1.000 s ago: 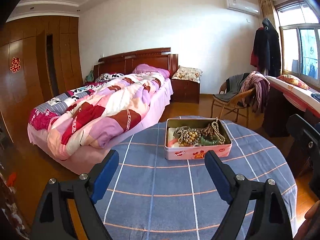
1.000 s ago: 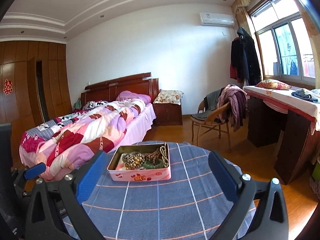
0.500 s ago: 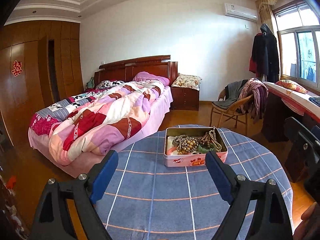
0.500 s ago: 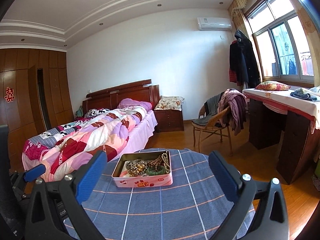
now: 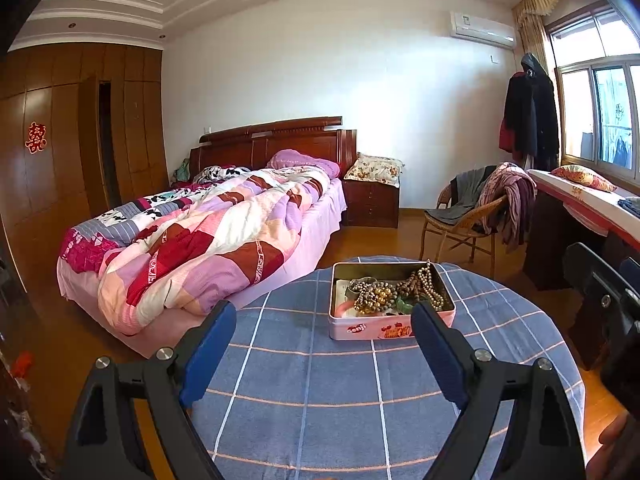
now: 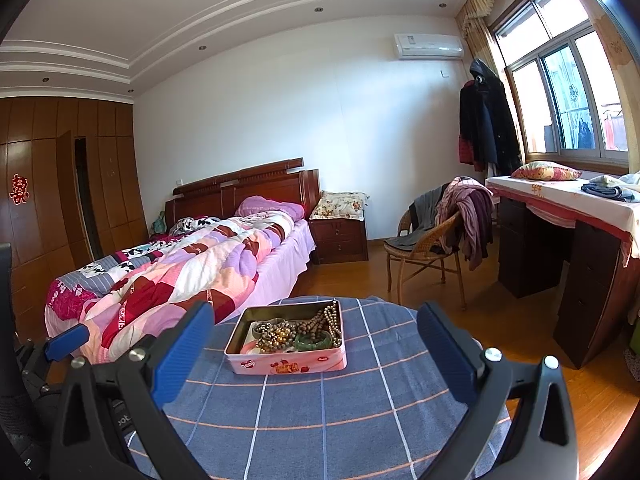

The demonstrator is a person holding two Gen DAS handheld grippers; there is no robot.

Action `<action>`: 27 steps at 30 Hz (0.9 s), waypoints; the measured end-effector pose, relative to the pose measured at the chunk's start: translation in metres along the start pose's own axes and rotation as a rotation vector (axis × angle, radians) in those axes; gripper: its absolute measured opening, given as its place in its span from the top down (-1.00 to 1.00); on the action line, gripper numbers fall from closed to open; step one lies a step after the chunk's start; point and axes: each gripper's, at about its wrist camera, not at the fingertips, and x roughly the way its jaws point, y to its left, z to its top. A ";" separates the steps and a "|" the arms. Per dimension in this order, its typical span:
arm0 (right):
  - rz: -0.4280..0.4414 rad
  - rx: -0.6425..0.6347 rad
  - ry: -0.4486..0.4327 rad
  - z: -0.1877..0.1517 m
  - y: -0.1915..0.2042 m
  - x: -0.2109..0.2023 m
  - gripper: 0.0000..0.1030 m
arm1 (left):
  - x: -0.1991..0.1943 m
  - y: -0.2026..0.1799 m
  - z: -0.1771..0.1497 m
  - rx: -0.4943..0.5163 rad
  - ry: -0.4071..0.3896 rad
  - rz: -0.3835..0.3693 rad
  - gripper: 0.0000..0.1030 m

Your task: Organize jewelry

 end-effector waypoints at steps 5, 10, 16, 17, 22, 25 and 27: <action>0.001 0.001 -0.003 0.001 0.000 -0.001 -1.00 | -0.001 0.001 0.001 -0.001 -0.007 0.004 -0.73; -0.003 -0.001 -0.007 0.006 0.002 -0.001 -1.00 | -0.003 0.001 0.001 -0.007 -0.015 0.001 -0.74; -0.005 -0.003 -0.006 0.006 0.003 -0.002 -1.00 | -0.002 0.000 0.002 -0.005 -0.015 0.002 -0.75; -0.006 -0.004 -0.005 0.005 0.004 -0.003 -1.00 | -0.002 0.000 0.002 -0.004 -0.014 0.002 -0.75; -0.006 -0.003 0.000 0.005 0.004 -0.002 -1.00 | -0.002 0.000 0.002 -0.006 -0.016 0.001 -0.75; -0.007 -0.003 -0.001 0.005 0.004 -0.001 -1.00 | -0.002 0.000 0.003 -0.005 -0.018 0.004 -0.75; -0.008 -0.003 -0.003 0.005 0.004 -0.002 -1.00 | -0.002 0.000 0.003 -0.007 -0.021 0.003 -0.75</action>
